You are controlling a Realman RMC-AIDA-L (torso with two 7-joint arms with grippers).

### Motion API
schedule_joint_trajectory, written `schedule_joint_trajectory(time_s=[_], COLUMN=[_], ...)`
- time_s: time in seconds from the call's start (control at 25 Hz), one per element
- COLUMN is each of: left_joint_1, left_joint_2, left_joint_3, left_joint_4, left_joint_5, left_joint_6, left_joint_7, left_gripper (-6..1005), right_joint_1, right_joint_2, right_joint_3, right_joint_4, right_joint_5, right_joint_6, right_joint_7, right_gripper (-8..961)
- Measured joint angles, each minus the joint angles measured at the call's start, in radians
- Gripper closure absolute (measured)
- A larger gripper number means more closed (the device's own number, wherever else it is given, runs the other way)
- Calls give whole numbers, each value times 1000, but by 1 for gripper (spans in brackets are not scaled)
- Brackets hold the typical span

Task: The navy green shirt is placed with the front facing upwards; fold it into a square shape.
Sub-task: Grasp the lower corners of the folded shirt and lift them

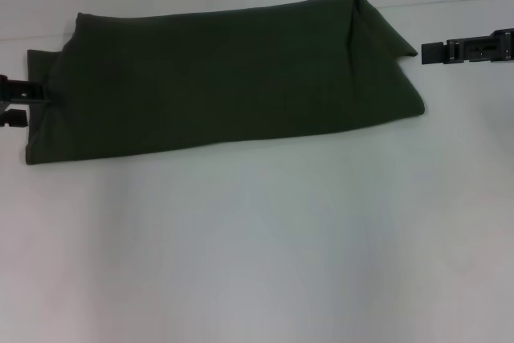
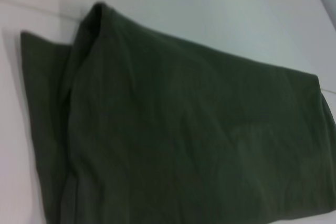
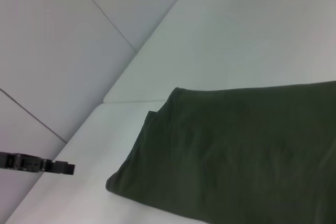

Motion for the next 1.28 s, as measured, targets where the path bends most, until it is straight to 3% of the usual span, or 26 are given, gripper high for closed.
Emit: schedule_joint_trajectory(time_s=[0.2,0.32,0.72,0.96,1.28], left_joint_1=[-44,-46,-42,-45,-43], left_joint_2=[32,35,34,37,17], left_joint_3=[-9,-21,-27,-25,40], left_joint_4=[-110,-123,-161,-162,-205], left_joint_5=[38,43,59,139,217], left_joint_6=[-41,-54,-129,-204,-320], left_joint_7=[-30,-33,-54,-53,-34], left_gripper=[171,171,172,171,172], right_joint_1=[2,3,0,-2,-6], right_joint_2=[-12,-16,-14,3,11], right_joint_3=[3,5,4,5,15], right_joint_4=[-3,-7,-1,1,13], right_joint_5=[-1,-2,-4,-4,-3], right_joint_6=[-17,-26,-21,-20,-40], right_joint_7=[21,23,10,13,75], right_gripper=[25,25,26,27,28])
